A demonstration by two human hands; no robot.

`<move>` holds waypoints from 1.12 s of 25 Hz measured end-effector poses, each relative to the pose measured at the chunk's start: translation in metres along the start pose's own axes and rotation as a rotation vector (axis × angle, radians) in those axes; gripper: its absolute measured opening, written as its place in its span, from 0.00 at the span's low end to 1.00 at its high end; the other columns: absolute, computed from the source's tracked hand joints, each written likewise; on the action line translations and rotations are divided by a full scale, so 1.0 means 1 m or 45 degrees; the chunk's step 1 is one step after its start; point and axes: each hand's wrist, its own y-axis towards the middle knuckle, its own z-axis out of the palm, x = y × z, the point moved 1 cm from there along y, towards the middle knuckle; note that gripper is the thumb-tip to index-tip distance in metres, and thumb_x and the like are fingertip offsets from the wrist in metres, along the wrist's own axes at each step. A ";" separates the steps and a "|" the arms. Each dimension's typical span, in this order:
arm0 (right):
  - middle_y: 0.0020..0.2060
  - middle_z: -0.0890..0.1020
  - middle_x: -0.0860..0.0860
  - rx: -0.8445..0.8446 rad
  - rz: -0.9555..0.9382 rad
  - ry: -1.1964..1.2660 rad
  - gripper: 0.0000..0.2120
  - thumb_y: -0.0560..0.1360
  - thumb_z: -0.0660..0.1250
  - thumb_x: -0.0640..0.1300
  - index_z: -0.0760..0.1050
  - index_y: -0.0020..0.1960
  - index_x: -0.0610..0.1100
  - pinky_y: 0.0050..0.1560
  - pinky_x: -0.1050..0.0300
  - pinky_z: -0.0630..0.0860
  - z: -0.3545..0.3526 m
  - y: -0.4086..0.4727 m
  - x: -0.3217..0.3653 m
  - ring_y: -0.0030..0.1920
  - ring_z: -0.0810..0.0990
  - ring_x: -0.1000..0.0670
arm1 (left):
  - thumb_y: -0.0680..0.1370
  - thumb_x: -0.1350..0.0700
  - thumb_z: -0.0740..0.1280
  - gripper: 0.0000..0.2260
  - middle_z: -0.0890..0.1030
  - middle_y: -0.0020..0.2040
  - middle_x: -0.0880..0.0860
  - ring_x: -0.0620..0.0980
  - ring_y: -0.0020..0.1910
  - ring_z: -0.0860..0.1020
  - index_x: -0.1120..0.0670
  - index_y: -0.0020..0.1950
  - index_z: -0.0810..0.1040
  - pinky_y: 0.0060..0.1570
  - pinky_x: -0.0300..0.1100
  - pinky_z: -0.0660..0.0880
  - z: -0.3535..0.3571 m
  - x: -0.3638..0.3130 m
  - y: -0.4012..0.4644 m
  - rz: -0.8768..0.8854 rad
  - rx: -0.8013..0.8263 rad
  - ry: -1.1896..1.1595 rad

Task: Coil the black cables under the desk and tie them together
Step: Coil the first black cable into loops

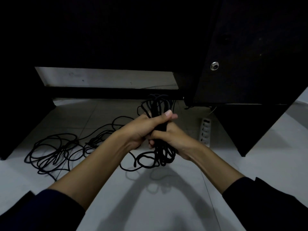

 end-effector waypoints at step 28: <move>0.51 0.81 0.33 0.224 0.088 0.579 0.34 0.75 0.49 0.69 0.71 0.69 0.46 0.58 0.42 0.77 -0.003 -0.007 -0.031 0.49 0.82 0.35 | 0.79 0.38 0.57 0.19 0.85 0.51 0.47 0.47 0.30 0.75 0.52 0.43 0.74 0.24 0.35 0.62 -0.001 0.018 0.004 0.038 -0.126 -0.221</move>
